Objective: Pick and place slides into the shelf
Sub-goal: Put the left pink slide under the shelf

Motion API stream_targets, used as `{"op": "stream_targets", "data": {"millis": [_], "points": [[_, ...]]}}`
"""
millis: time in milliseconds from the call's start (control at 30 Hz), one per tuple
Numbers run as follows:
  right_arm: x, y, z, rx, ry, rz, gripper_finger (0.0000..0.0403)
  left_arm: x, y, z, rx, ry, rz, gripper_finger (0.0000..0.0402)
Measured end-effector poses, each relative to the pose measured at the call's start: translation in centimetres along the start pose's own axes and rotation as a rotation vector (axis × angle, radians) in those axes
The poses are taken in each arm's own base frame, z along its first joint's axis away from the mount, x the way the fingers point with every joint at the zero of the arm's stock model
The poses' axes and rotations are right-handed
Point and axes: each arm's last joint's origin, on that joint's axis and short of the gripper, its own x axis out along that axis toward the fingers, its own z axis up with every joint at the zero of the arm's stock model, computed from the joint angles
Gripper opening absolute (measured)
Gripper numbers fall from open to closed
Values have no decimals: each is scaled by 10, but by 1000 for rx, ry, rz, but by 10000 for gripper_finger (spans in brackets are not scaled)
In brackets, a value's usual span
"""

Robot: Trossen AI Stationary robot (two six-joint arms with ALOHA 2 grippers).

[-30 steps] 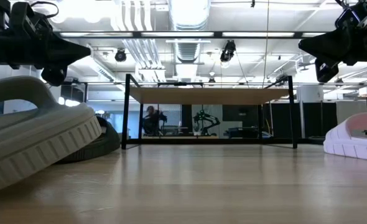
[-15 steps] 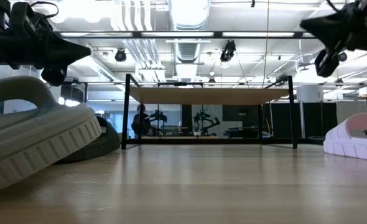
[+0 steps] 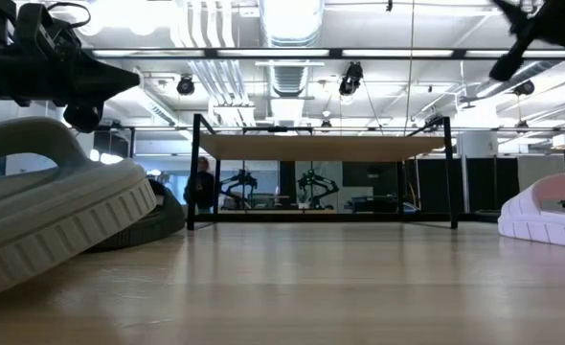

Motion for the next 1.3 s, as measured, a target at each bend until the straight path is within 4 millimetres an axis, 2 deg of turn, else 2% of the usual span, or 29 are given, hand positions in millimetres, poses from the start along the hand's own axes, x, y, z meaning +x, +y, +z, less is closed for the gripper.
{"op": "stream_targets", "data": {"millis": [133, 300, 400, 533, 633, 767, 1000, 1133, 1200, 1300], "points": [[2, 10, 4, 8, -1, 157, 13, 0, 0, 0, 1, 2, 1, 0], [11, 18, 5, -15, 51, 225, 13, 0, 0, 0, 1, 2, 0, 0], [28, 30, 5, -65, 138, 284, 13, 0, 0, 0, 1, 3, 1, 0], [61, 45, 5, -105, 169, 250, 13, 0, 0, 0, 1, 2, 1, 0], [86, 50, 3, -210, 173, 177, 13, 0, 0, 0, 1, 2, 1, 0], [112, 55, 4, -341, 155, -16, 13, 0, 0, 0, 1, 3, 1, 0], [128, 66, 18, -506, 239, -450, 13, 0, 0, 0, 1, 4, 1, 0], [140, 80, 26, -490, 237, -446, 13, 0, 0, 0, 1, 2, 0, 0], [145, 82, 25, -522, 285, -422, 13, 0, 0, 0, 0, 0, 0, 0], [149, 80, 22, -605, 395, -495, 13, 0, 0, 0, 1, 3, 1, 0]]}}
